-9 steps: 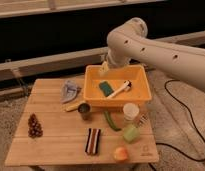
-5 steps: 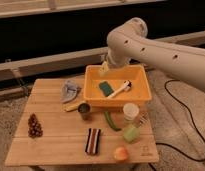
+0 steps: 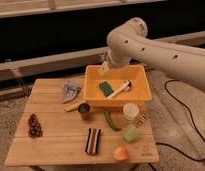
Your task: Place towel in metal cup
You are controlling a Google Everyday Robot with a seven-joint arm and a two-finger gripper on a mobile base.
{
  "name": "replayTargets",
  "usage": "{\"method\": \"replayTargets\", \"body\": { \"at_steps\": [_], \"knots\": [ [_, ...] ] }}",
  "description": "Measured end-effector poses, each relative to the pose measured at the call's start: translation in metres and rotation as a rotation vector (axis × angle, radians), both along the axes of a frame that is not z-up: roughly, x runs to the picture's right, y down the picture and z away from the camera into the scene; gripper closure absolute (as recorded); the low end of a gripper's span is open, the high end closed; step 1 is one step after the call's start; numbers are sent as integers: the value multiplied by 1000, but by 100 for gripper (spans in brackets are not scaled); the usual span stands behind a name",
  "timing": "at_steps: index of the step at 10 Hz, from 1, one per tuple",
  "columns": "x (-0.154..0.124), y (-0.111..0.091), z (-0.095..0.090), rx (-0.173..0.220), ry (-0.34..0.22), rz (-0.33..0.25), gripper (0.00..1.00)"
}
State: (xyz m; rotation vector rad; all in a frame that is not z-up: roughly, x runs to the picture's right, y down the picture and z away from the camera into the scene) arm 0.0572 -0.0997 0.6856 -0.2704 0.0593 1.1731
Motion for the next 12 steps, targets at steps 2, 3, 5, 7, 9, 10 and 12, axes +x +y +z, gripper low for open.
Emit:
{"method": "replayTargets", "body": {
  "at_steps": [2,3,5,7,9,10,12],
  "knots": [
    [0,0,0,0,0,0,20],
    [0,0,0,0,0,0,20],
    [0,0,0,0,0,0,20],
    [0,0,0,0,0,0,20],
    [0,0,0,0,0,0,20],
    [0,0,0,1,-1,-1,20],
    [-6,-3,-2,5,-44,-22,20]
  ]
}}
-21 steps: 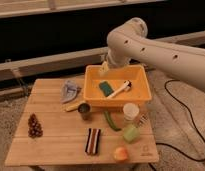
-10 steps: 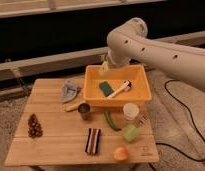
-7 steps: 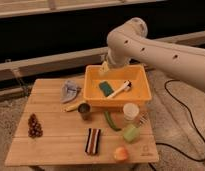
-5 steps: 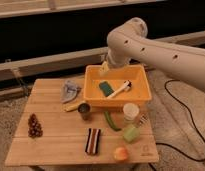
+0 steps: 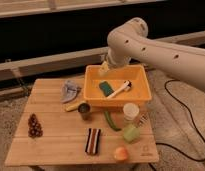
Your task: Place towel in metal cup
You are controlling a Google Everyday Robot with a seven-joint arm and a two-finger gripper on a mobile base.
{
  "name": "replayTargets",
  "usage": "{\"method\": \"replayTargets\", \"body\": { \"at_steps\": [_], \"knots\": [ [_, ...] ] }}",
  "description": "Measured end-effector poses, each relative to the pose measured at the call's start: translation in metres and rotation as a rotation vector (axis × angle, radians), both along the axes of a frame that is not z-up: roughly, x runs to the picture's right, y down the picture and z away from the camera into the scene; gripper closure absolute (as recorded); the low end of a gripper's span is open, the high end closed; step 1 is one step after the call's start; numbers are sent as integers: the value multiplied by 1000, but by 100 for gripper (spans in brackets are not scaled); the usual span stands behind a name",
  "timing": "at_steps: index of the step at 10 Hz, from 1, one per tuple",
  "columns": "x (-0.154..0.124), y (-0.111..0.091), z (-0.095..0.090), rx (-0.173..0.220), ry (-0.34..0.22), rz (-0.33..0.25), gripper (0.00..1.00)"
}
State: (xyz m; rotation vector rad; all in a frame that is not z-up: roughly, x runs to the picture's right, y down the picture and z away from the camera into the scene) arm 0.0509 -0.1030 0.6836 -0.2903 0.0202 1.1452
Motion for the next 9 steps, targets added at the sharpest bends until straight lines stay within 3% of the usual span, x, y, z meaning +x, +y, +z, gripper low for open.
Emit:
{"method": "replayTargets", "body": {
  "at_steps": [3,7,9],
  "knots": [
    [-42,-15,11,-6,-78,-48,20],
    [-144,-38,40,-19,-153,-187,20],
    [-188,-39,56,-36,-172,-263,20]
  ]
}}
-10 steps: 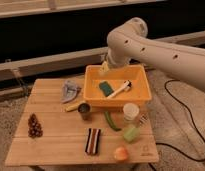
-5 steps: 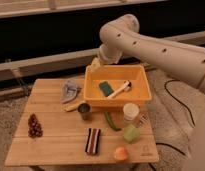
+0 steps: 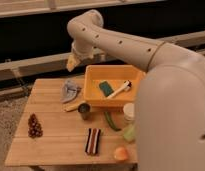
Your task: Place towel in metal cup
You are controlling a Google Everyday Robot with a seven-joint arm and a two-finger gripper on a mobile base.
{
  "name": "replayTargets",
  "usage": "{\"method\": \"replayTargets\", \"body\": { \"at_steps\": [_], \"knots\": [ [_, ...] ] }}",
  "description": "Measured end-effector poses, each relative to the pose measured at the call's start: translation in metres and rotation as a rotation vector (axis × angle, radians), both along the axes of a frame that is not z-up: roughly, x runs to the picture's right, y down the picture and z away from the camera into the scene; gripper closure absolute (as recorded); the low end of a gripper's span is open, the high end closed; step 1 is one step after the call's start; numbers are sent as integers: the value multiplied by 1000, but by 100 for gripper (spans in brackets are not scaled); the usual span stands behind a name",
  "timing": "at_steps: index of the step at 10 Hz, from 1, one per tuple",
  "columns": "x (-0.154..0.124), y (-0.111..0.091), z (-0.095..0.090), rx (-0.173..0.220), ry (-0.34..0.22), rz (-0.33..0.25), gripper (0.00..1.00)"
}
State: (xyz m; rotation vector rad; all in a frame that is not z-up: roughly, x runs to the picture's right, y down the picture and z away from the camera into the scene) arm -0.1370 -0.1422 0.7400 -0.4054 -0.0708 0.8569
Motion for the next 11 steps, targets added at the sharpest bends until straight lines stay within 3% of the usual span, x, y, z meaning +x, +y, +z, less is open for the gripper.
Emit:
{"method": "replayTargets", "body": {
  "at_steps": [2,4,8,11],
  "knots": [
    [-45,9,20,-23,-10,-89,20],
    [-68,27,44,-50,4,-144,20],
    [-79,78,100,-98,39,-209,20],
    [-86,105,126,-117,27,-244,20]
  ]
}}
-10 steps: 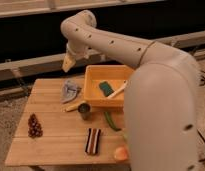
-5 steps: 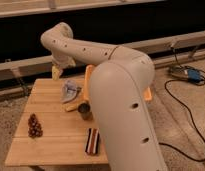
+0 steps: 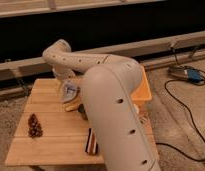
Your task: Place towel in metal cup
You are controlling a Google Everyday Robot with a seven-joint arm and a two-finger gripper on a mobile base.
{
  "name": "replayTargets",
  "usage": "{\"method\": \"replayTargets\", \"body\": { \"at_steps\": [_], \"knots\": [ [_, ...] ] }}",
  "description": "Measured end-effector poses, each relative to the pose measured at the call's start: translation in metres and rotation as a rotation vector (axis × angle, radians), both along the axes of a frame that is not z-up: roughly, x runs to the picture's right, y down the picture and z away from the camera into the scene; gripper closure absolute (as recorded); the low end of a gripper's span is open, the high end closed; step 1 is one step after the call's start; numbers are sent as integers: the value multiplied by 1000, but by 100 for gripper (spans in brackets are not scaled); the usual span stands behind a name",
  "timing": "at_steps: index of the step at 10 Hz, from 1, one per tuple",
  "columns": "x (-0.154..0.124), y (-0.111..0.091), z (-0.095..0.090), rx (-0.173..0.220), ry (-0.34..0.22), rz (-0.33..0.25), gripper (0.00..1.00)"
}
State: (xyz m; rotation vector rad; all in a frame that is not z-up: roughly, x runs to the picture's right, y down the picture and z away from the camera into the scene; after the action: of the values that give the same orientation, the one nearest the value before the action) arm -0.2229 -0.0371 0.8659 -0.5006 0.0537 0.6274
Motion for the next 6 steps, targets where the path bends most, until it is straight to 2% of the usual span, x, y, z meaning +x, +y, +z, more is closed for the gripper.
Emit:
{"method": "replayTargets", "body": {
  "at_steps": [2,6],
  "knots": [
    [-6,11,7,-4,-14,-10,20],
    [-6,11,7,-3,-15,-8,20]
  ]
}}
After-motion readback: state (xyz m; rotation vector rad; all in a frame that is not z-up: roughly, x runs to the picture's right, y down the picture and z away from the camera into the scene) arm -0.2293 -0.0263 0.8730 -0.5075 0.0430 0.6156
